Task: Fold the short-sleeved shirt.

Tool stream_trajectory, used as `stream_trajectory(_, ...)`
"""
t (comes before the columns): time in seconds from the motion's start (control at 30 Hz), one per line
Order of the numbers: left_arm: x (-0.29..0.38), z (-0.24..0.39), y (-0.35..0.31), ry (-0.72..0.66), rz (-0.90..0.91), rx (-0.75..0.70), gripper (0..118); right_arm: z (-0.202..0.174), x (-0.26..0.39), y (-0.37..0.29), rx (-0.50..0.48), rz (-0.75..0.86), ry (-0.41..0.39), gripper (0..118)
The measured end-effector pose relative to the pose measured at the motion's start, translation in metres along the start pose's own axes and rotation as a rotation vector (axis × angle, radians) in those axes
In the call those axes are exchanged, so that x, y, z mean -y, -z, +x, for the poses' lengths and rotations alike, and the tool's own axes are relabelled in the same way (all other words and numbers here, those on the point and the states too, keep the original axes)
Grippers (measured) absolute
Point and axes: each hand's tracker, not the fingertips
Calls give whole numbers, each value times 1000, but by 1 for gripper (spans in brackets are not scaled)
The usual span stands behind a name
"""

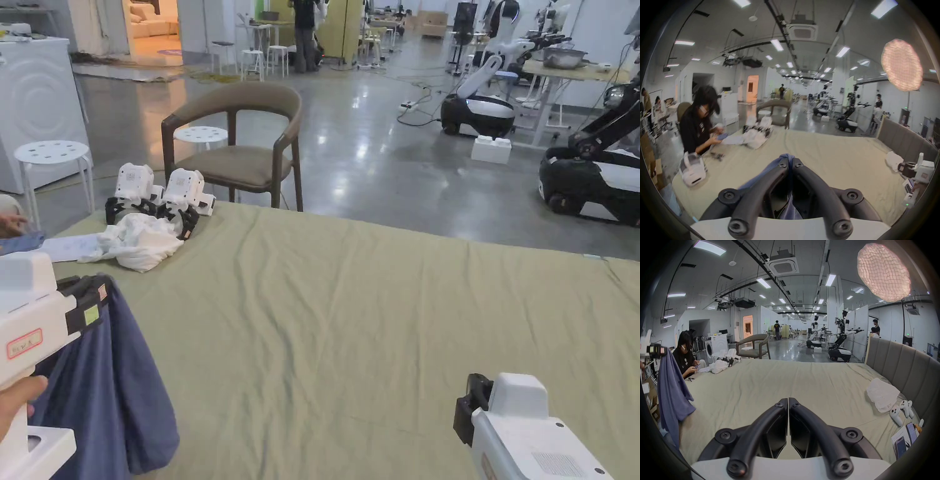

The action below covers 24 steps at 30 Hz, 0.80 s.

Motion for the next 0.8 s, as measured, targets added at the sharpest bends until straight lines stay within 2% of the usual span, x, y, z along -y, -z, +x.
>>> stream_trajectory(0.2, -46, 82, -2, 15, 79, 176, 0, 25, -5, -19, 35, 36, 26, 0)
stream_trajectory(0.4, -51, 179, 9, 28, 61, 371, 0, 53, -7, -36, 84, 64, 41, 0)
stream_trajectory(0.6, -11, 269, 42, 29, -25, 549, 0, 82, -2, -50, 140, 66, 57, 0)
stream_trajectory(0.8, 72, 340, 73, 85, -281, 642, 0, 103, 16, -59, 183, 25, 75, 0)
